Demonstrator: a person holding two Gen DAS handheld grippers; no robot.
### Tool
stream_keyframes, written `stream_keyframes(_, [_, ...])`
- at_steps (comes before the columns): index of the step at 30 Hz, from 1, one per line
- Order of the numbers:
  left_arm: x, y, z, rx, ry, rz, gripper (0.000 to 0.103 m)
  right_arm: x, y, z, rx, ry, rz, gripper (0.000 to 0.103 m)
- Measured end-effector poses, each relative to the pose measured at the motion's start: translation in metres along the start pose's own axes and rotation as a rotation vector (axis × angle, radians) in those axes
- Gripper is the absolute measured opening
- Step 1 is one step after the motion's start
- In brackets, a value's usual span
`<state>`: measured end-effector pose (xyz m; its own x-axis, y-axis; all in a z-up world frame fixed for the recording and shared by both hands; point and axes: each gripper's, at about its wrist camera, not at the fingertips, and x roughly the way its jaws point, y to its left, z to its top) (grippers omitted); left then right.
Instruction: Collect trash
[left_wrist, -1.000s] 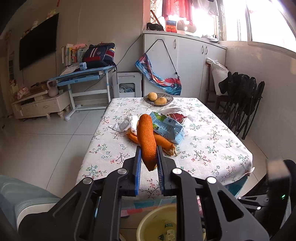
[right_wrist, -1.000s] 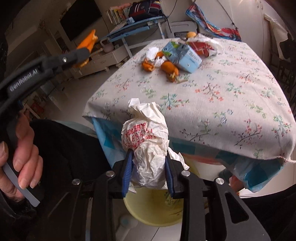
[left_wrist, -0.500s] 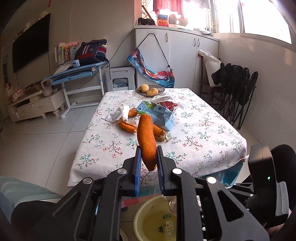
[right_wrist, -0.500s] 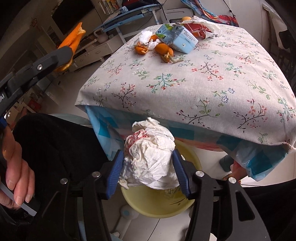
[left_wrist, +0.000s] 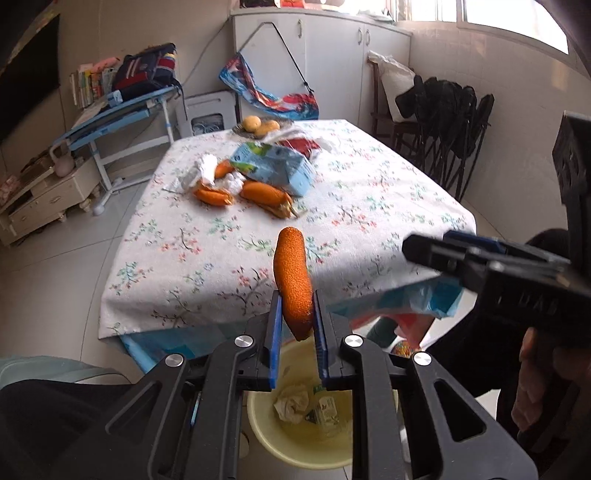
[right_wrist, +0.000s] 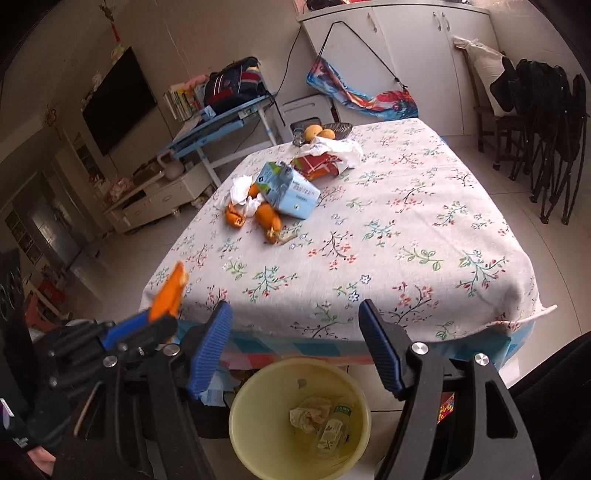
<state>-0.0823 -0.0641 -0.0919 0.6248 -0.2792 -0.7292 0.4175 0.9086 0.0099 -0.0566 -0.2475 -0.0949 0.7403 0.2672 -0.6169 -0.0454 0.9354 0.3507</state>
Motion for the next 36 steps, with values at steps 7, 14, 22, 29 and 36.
stream_keyframes(7, [0.029,-0.029,-0.021,0.129,0.173,-0.034,0.028,-0.006,-0.003,0.008,0.015,-0.060,-0.008,0.069])
stream_keyframes(14, [0.005,-0.011,-0.006,0.055,0.014,0.084,0.062,-0.007,-0.007,0.010,0.027,-0.096,-0.033,0.071])
stream_keyframes(22, [-0.023,0.022,0.008,-0.097,-0.152,0.217,0.076,-0.008,0.005,0.007,-0.043,-0.114,-0.038,0.071])
stream_keyframes(29, [-0.031,0.036,0.012,-0.159,-0.189,0.254,0.078,-0.007,0.019,0.004,-0.117,-0.119,-0.032,0.071])
stream_keyframes(36, [-0.032,0.039,0.010,-0.171,-0.195,0.257,0.080,-0.005,0.025,0.002,-0.141,-0.115,-0.030,0.071])
